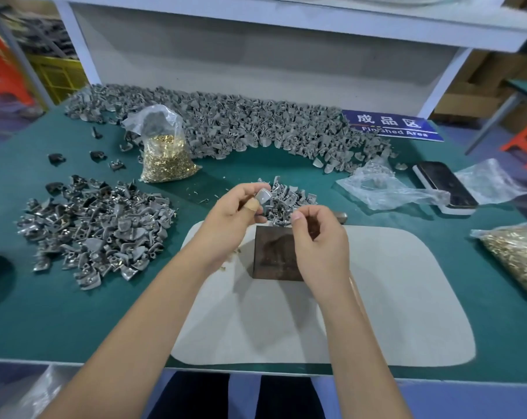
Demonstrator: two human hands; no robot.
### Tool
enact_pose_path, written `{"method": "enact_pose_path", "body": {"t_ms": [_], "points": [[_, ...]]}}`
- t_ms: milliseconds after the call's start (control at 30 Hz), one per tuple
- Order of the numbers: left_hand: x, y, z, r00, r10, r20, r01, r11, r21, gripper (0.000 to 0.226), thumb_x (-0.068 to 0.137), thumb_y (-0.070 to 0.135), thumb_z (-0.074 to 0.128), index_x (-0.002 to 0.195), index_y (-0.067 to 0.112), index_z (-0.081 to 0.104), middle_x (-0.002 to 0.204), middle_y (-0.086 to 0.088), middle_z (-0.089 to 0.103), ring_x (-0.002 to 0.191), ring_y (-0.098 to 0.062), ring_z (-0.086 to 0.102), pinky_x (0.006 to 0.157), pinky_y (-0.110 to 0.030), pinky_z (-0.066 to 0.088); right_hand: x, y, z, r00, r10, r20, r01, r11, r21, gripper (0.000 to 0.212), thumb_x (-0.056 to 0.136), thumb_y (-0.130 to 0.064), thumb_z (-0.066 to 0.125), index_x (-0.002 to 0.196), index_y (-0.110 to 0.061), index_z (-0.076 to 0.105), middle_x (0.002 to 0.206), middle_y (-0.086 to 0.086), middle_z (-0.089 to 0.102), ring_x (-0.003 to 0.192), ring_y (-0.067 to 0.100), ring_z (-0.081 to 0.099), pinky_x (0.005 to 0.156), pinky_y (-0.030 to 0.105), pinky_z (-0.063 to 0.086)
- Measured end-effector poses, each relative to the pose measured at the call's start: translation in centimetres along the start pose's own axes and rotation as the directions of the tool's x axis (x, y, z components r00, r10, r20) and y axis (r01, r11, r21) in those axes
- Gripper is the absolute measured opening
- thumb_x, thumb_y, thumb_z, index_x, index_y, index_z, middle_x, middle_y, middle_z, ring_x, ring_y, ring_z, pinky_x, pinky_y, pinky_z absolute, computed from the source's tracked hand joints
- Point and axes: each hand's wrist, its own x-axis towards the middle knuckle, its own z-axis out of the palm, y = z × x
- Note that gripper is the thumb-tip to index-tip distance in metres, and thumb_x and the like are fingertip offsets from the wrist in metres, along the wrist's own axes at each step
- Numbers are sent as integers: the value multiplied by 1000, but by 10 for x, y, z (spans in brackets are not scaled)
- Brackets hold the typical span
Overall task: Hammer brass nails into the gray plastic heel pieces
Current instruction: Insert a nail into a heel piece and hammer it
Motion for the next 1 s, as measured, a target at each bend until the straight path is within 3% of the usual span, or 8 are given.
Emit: {"method": "enact_pose_path", "body": {"t_ms": [100, 233, 333, 433, 533, 833, 900, 1000], "points": [[-16, 2, 11, 990, -107, 89, 138, 834, -534, 26, 107, -2, 36, 119, 7, 58, 92, -2, 56, 84, -9, 54, 80, -20, 52, -3, -1, 2, 999, -7, 53, 11, 997, -76, 5, 98, -30, 62, 94, -30, 64, 89, -15, 70, 93, 19, 64, 88, 46, 52], [-24, 0, 20, 977, -170, 125, 210, 727, -654, 31, 103, -9, 34, 112, 6, 59, 86, -2, 64, 88, -13, 59, 77, -19, 51, -7, -6, 2, 992, -89, 85, 99, 988, -117, 4, 95, -29, 63, 93, -28, 65, 87, -18, 71, 89, 11, 67, 93, 51, 51], [-28, 0, 25, 984, -139, 110, 175, 859, -481, 26, 103, -2, 46, 121, 9, 61, 95, -1, 71, 94, -15, 62, 83, -19, 52, -8, -4, 0, 989, -109, 99, 123, 983, -138, 2, 95, -27, 63, 94, -27, 65, 88, -17, 70, 86, 2, 63, 92, 50, 51], [-31, -4, 21, 998, -12, 54, 18, 992, -122, 25, 102, 12, 60, 125, 22, 65, 109, 3, 75, 104, -15, 69, 92, -26, 54, -9, -1, 0, 986, -141, 91, 157, 966, -205, 4, 93, -31, 59, 94, -30, 64, 90, -20, 69, 87, -16, 51, 90, 38, 47], [-29, -7, 14, 982, 187, -23, -173, 944, 281, 28, 100, 18, 64, 123, 33, 65, 107, 13, 72, 101, -5, 67, 87, -18, 50, -8, 1, 2, 975, -179, 128, 210, 932, -295, 6, 94, -30, 60, 96, -29, 66, 95, -16, 71, 90, -9, 56, 83, 9, 33], [-18, -5, -5, 969, 172, 175, -226, 904, 362, 38, 90, 48, 62, 118, 25, 71, 101, 28, 70, 100, 6, 64, 86, -15, 48, -7, 3, -3, 942, -247, 227, 303, 916, -264, 9, 98, -26, 61, 102, -30, 67, 103, -18, 72, 88, 0, 60, 85, 2, 29], [-16, -9, -6, 930, 216, 298, -336, 828, 449, 39, 99, 46, 49, 113, 15, 69, 98, 15, 66, 100, -7, 59, 84, -19, 44, -7, 2, -4, 943, -238, 234, 297, 920, -258, 8, 99, -26, 61, 102, -30, 67, 103, -18, 72, 88, 0, 60, 85, 2, 28], [-17, -15, -4, 935, 220, 279, -329, 834, 444, 46, 103, 38, 40, 136, 14, 61, 103, -7, 55, 103, -15, 53, 93, -20, 41, -9, 2, -2, 953, -213, 217, 269, 924, -272, 6, 100, -29, 61, 102, -30, 66, 99, -19, 72, 85, -3, 58, 86, 2, 29]]}}
